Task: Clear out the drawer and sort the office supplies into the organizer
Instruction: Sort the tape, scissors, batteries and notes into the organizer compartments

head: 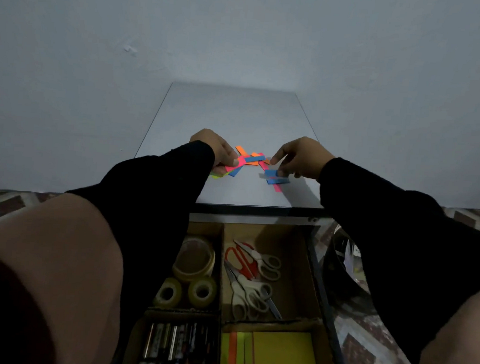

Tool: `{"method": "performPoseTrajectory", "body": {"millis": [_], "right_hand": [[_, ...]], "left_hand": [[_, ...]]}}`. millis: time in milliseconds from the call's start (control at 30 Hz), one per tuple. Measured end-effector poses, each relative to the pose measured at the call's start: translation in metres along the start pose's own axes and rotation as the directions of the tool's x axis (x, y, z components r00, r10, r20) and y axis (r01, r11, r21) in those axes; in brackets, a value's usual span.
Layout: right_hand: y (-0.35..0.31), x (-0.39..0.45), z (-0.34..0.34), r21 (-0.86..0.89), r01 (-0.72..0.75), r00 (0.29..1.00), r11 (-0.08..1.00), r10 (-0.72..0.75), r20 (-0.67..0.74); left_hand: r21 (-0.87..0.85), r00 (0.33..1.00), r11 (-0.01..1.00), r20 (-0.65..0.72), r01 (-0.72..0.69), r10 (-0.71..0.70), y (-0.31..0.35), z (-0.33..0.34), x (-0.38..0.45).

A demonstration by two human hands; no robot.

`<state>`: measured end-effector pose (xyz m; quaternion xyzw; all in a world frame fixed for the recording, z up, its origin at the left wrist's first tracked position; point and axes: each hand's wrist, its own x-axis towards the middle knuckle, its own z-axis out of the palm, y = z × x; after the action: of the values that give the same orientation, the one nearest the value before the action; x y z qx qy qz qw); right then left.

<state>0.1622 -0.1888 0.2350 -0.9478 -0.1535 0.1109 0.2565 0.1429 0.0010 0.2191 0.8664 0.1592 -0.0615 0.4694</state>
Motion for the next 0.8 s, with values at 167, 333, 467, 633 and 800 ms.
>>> {"method": "performPoseTrajectory", "body": {"millis": [167,333,467,633,800], "right_hand": [[0.006,-0.007,0.007,-0.296,0.03,0.999,0.955,-0.017,0.049],[0.006,-0.007,0.014,-0.368,0.031,0.999,0.929,-0.042,-0.023],[0.005,-0.007,0.012,-0.349,-0.009,1.0,0.937,-0.002,-0.03],[0.005,-0.01,0.001,0.085,-0.198,0.979,0.977,0.201,-0.035],[0.005,-0.009,0.004,0.154,-0.314,0.949,0.937,0.314,0.025]], "left_hand": [[0.137,0.998,0.989,-0.008,-0.057,0.059,0.005,0.002,-0.004],[0.215,0.995,0.973,-0.031,-0.086,0.094,0.005,-0.011,-0.003],[0.178,1.0,0.984,-0.01,-0.027,0.029,0.008,-0.024,-0.004],[0.247,0.999,0.969,0.039,0.018,-0.028,0.005,-0.019,-0.004],[0.556,0.996,0.83,-0.033,-0.047,0.079,-0.003,-0.006,-0.002]]}}
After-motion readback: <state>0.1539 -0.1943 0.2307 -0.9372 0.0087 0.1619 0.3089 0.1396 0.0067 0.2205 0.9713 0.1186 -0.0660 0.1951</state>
